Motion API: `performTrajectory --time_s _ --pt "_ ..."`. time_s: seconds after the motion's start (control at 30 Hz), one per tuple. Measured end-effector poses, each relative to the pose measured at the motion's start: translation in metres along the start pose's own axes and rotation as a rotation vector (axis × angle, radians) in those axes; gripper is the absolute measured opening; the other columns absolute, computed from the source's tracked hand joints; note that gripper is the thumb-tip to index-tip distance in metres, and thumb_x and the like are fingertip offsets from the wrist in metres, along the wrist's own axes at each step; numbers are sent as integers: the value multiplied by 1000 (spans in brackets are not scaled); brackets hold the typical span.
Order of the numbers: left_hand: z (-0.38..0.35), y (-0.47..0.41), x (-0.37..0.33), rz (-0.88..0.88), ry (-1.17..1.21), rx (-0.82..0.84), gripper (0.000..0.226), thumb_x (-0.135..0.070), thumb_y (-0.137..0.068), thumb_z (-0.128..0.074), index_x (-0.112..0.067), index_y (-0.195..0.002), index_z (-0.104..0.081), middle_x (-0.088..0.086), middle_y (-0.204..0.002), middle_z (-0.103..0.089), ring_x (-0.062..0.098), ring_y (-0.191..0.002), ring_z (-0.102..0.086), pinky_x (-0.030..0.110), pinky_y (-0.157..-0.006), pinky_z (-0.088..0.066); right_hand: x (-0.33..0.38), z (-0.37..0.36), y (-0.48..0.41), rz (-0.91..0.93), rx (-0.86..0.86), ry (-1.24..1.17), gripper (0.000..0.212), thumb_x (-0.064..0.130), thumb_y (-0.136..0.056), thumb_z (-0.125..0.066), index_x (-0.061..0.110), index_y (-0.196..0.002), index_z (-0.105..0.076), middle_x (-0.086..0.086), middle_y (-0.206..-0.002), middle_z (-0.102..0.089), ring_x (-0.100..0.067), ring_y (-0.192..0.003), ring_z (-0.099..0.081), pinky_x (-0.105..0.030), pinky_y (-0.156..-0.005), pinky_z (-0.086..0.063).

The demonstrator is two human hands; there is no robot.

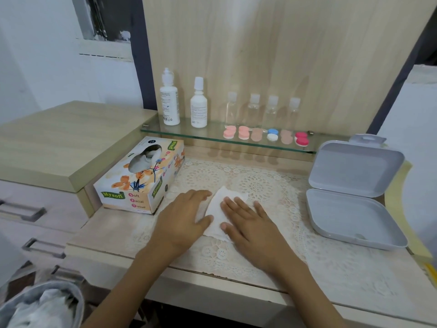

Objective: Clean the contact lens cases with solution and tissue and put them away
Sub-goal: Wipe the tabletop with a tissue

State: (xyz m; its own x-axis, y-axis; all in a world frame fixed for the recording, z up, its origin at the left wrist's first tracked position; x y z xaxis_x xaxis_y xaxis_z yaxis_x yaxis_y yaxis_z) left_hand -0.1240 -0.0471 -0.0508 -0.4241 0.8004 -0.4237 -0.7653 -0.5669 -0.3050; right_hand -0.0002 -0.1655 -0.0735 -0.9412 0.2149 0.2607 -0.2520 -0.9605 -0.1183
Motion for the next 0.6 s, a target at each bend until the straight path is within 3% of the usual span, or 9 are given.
performTrajectory --time_s 0.1,0.17,0.23,0.3,0.47,0.6 --pt "-3 16 21 21 -51 -11 76 -65 -77 -16 -25 -136 -44 -11 -140 -43 7 -128 -38 16 -102 -23 0 1 1 2 1 7 53 45 -102 -19 29 -152 -10 17 -158 -3 3 -143 9 -36 -119 8" --pt "-7 24 30 36 -139 -10 82 -68 -82 -9 -21 -140 -42 -7 -147 -38 9 -136 -32 20 -109 -13 -1 6 1 6 -35 -63 55 44 -101 -21 28 -152 -8 16 -158 1 6 -142 12 -30 -118 11" --pt "-12 28 32 -14 -250 4 77 -59 -93 -5 -12 -137 -47 3 -144 -43 16 -134 -39 30 -116 -16 3 15 0 8 -126 -154 58 47 -99 -21 27 -152 -8 16 -158 2 8 -141 13 -24 -117 12" --pt "-14 28 31 -20 -296 26 70 -48 -99 -7 -5 -132 -51 10 -138 -50 24 -127 -47 36 -109 -22 11 22 -4 -29 -174 -218 56 45 -102 -23 25 -152 -8 15 -158 3 6 -142 11 -23 -118 8" --pt "-13 29 29 -16 -307 36 66 -44 -100 -8 -4 -133 -49 12 -138 -49 23 -128 -46 34 -106 -22 35 8 -18 -235 -34 -128 62 45 -102 -16 15 -151 8 0 -158 17 -12 -145 16 -30 -119 7" --pt "-15 28 31 -26 -305 58 71 -48 -98 -4 -5 -135 -47 10 -141 -45 20 -132 -41 32 -111 -18 34 -11 -22 -292 90 5 63 44 -102 -9 10 -149 15 -7 -157 21 -17 -144 22 -36 -118 12"
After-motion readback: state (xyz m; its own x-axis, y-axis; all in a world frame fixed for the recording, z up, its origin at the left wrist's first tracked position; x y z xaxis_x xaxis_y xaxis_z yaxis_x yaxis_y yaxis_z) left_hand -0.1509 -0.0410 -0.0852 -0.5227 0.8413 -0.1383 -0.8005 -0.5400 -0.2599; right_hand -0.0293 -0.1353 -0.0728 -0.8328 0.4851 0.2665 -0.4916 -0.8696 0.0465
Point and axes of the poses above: each hand's wrist, its own y-axis away from the middle knuckle, its own z-axis out of the back of the hand, x = y × z, the point moved 3 cm from there along -y, towards the middle knuckle
